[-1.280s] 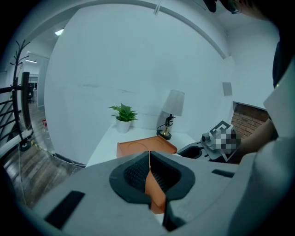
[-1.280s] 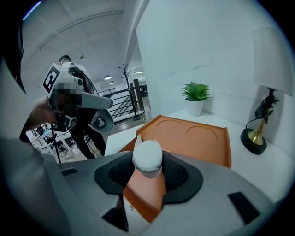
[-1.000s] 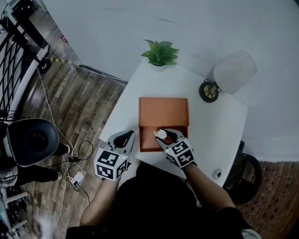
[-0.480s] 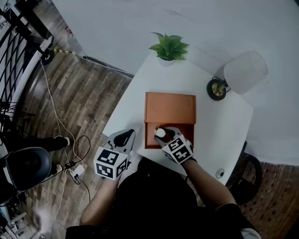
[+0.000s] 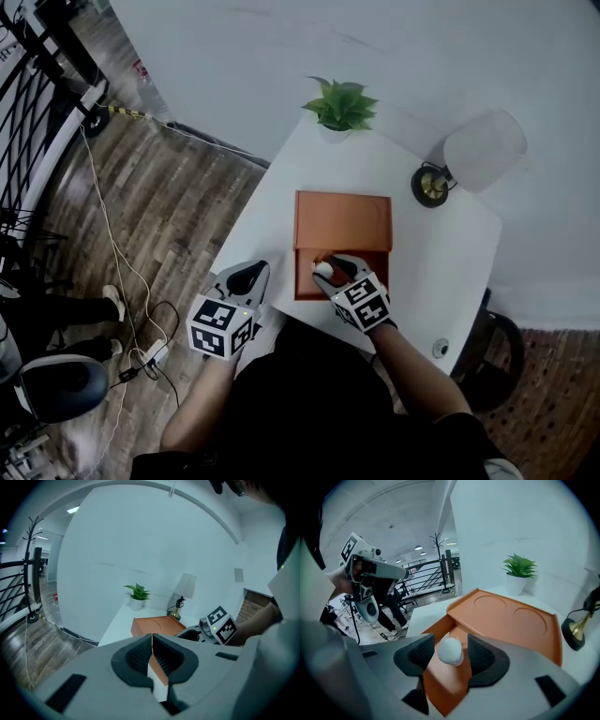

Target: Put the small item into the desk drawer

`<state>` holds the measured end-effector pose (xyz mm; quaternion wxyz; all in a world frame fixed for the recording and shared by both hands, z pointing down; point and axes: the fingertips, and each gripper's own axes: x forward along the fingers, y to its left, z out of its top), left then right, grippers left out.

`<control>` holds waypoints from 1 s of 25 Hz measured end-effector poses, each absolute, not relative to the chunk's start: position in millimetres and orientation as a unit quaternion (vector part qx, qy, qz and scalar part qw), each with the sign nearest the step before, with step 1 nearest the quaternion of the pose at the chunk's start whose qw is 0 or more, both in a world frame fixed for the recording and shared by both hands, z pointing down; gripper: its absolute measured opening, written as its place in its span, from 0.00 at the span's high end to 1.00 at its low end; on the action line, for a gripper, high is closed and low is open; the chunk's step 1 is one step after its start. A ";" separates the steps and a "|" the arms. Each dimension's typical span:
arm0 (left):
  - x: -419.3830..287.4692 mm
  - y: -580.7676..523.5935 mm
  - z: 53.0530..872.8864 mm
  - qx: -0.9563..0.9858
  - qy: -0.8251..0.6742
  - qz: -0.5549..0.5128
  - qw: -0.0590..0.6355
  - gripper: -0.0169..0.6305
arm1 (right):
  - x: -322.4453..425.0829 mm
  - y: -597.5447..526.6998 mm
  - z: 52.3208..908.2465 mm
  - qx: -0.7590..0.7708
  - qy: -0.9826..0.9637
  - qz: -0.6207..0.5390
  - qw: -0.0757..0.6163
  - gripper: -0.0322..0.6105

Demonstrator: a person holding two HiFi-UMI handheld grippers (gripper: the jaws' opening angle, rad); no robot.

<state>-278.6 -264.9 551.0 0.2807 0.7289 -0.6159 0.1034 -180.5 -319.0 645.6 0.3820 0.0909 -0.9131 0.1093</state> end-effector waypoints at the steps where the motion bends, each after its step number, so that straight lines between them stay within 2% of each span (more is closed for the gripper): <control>1: -278.0 -264.6 548.9 0.731 -0.614 0.100 0.279 0.95 | -178.4 -317.6 640.9 0.094 -0.914 0.108 0.379 0.62; 10: -266.8 -272.3 515.9 0.767 -0.591 0.080 0.237 0.95 | -133.9 -321.1 593.6 0.177 -0.918 0.097 0.342 0.64; 14: -249.9 -268.6 503.3 0.789 -0.568 0.078 0.220 0.95 | -115.4 -308.7 565.7 0.222 -0.921 0.095 0.306 0.76; 18: -227.5 -266.3 491.1 0.815 -0.537 0.079 0.203 0.95 | -96.8 -291.6 540.1 0.258 -0.920 0.095 0.278 0.83; 25: -190.4 -271.4 481.0 0.847 -0.488 0.086 0.190 0.95 | -46.1 -285.1 490.6 0.322 -0.918 0.098 0.209 0.87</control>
